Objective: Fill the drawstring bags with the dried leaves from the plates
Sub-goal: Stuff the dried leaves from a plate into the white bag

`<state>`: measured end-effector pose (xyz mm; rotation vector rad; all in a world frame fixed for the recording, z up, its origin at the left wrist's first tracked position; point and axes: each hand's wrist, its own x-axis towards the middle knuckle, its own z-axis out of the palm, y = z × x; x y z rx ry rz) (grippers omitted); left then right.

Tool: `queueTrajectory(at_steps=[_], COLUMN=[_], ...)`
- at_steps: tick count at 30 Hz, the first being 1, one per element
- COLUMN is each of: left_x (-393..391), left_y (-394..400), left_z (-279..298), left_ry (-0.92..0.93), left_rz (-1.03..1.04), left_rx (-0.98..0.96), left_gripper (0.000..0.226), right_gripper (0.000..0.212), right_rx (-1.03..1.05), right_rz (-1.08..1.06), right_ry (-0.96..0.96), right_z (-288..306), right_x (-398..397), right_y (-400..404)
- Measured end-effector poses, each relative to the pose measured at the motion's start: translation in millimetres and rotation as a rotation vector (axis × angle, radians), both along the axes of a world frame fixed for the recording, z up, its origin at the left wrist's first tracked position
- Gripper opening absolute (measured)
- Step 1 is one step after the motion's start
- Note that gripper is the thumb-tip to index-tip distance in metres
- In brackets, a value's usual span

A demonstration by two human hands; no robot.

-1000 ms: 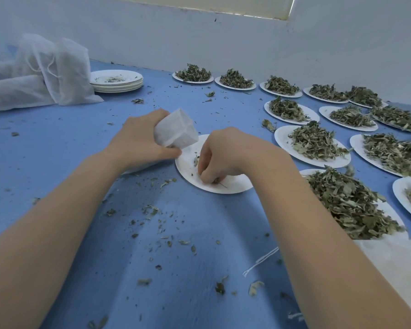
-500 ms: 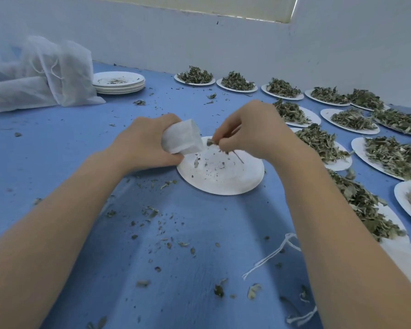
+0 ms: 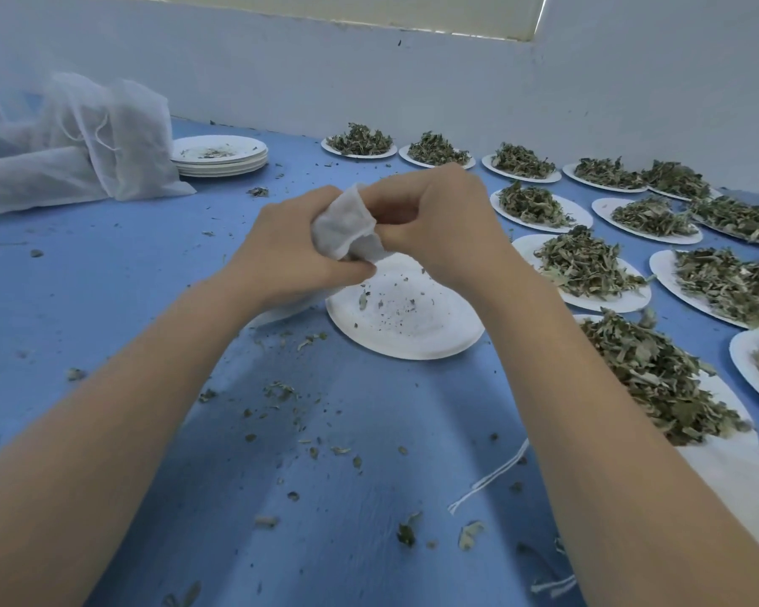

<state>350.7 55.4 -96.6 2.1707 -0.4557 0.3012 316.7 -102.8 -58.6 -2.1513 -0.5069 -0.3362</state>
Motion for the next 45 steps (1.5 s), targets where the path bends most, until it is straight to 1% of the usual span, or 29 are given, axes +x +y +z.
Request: queueTrajectory(at_steps=[2,3,7,9,11,14,15,17,19,20,21,24,27,29,32,34,36,39,41,45], left_x=[-1,-1,-1,0,0,-1,-1,0,1,2,1,1,0,0,0,0,-1,-5,-6,-3], left_y=[-2,-3,2,6,7,3,2,2,3,4,4,5,4,3,4,4,3,-1,-3,0], left_z=[2,3,6,6,5,6,6,3,1,1,2,4,5,4,4,5,6,7,6,4], left_ry=[0.028,0.031,0.022,0.009,-0.008,-0.034,-0.038,-0.027,-0.023,-0.025,-0.029,-0.042,-0.045,-0.057,-0.038,-0.014,-0.004,-0.006,-0.022,-0.024], left_rz=[-0.025,-0.03,-0.022,-0.022,0.0,-0.03,-0.039,-0.041,-0.04,-0.04,-0.038,-0.059,-0.07,-0.07,-0.07,-0.066,-0.067,-0.082,-0.079,-0.061], left_rx=[-0.043,-0.044,-0.006,0.008,0.036,0.08,0.108,0.149,0.164,0.167,0.167,0.181,0.194,0.217,0.229,0.203,0.162,0.125,0.135,0.186], left_gripper=[0.042,0.042,0.029,0.031,0.035,0.03,0.029,0.029,0.027,0.027,0.028,0.029,0.028,0.029,0.029,0.03,0.027,0.023,0.024,0.026], right_gripper=[0.026,0.025,0.025,0.027,0.028,0.02,0.019,0.025,0.026,0.026,0.027,0.026,0.023,0.021,0.032,0.033,0.033,0.029,0.028,0.034], right_rx=[-0.044,-0.079,-0.177,-0.212,-0.25,-0.307,-0.296,-0.21,-0.125,-0.123,-0.158,-0.36,-0.471,-0.446,-0.246,-0.098,-0.042,-0.083,-0.167,-0.351], right_rz=[0.015,0.016,0.041,0.044,-0.005,-0.068,-0.08,-0.082,-0.046,-0.022,-0.002,-0.012,-0.056,-0.066,-0.045,-0.004,0.015,0.002,-0.02,-0.053], right_ry=[0.019,0.016,0.009,0.029,0.006,-0.016,-0.019,-0.009,0.028,0.045,0.054,0.046,0.026,0.026,0.009,0.005,0.025,0.059,0.056,-0.01], right_z=[2,3,15,20,19,7,4,0,2,3,5,6,2,0,5,8,8,3,2,8], right_x=[0,0,-2,-4,-3,0,1,2,2,2,2,3,5,5,4,2,1,0,1,0], right_y=[2,3,-2,-7,-6,4,7,9,9,7,5,1,0,-2,-4,-3,1,6,7,7])
